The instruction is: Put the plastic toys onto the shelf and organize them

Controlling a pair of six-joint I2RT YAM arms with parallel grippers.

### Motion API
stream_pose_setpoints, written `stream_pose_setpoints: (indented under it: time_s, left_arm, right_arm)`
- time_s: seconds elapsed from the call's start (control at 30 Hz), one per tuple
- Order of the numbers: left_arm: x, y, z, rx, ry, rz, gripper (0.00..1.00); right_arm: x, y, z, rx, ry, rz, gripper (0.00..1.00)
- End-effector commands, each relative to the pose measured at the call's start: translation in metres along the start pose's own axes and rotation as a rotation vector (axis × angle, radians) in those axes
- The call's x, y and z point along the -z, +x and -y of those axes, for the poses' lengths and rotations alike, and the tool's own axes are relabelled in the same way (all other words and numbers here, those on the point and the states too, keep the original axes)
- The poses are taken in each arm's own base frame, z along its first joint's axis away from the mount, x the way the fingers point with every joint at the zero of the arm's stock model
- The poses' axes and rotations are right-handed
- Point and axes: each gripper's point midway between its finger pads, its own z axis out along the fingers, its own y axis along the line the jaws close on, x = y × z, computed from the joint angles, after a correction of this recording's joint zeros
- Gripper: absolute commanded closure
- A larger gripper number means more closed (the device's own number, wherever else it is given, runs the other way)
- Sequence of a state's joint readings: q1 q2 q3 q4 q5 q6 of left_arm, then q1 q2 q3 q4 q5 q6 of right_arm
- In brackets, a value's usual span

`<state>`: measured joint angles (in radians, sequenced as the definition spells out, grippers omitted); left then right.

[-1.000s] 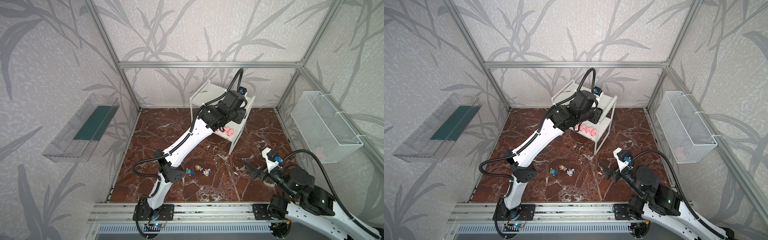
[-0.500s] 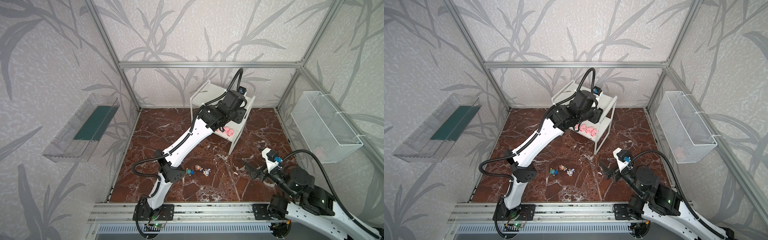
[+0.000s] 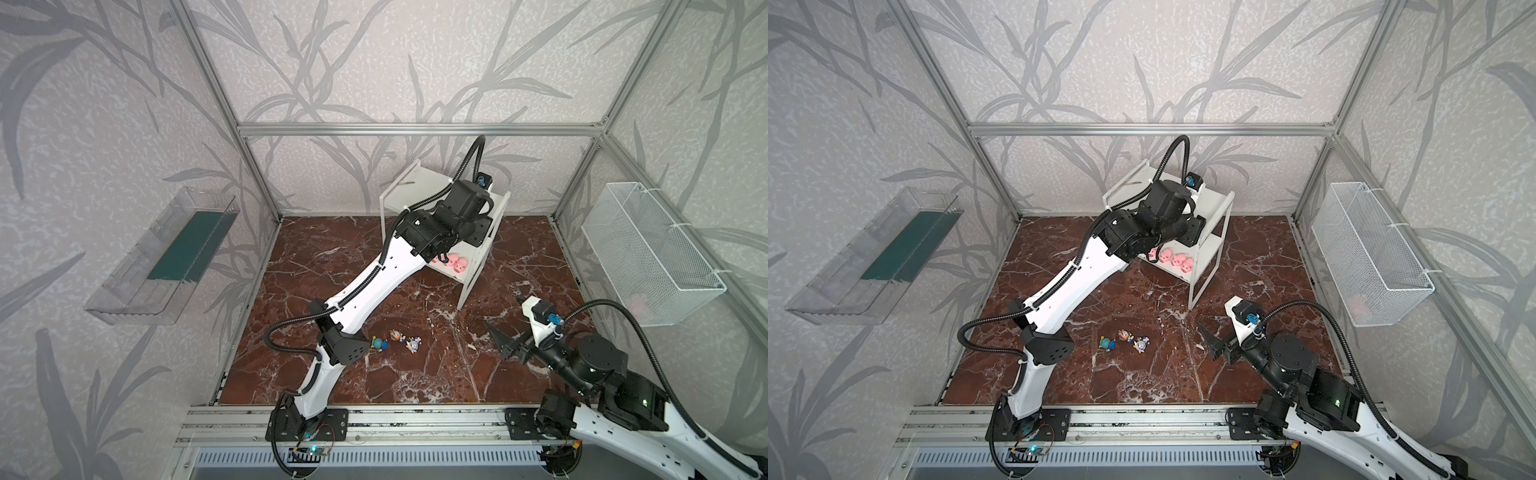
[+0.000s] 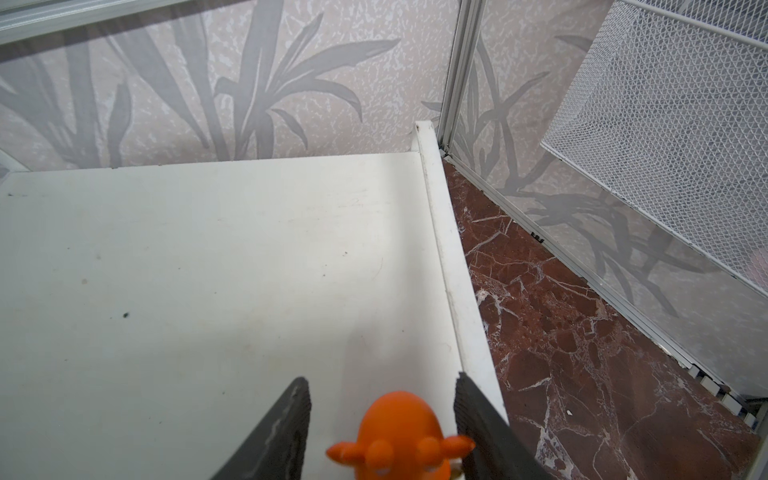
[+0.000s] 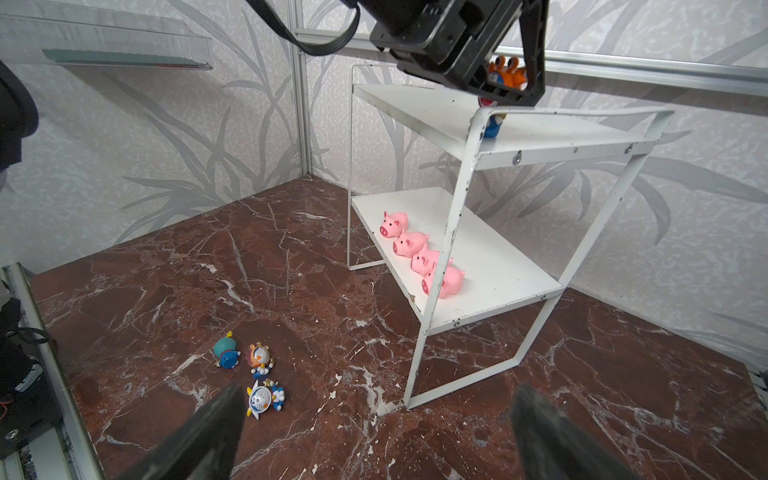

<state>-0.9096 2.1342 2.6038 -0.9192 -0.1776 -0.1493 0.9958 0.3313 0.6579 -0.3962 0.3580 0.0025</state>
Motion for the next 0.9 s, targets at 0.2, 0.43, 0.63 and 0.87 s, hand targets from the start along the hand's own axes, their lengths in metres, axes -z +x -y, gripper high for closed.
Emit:
stream_pose_setpoints:
  time_s: [0.2, 0.43, 0.63, 0.87]
  left_arm:
    - [0.0133, -0.0123, 0.0040, 0.002, 0.026, 0.035, 0.48]
    - [0.0181, -0.0169, 0.0040, 0.005, 0.033, 0.050, 0.47]
    - [0.0181, -0.0173, 0.0057, 0.003, 0.041, 0.051, 0.44]
    - [0.0177, -0.0173, 0.0060, 0.003, 0.041, 0.052, 0.43]
  right_arm:
    - [0.0001, 0.0013, -0.0004, -0.005, -0.003, 0.004, 0.01]
    - [0.0001, 0.0013, -0.0007, -0.004, -0.005, 0.004, 0.01]
    - [-0.0002, 0.0011, -0.0009, -0.005, -0.005, 0.004, 0.01]
    - [-0.0007, 0.0013, -0.0015, -0.005, -0.008, 0.003, 0.01]
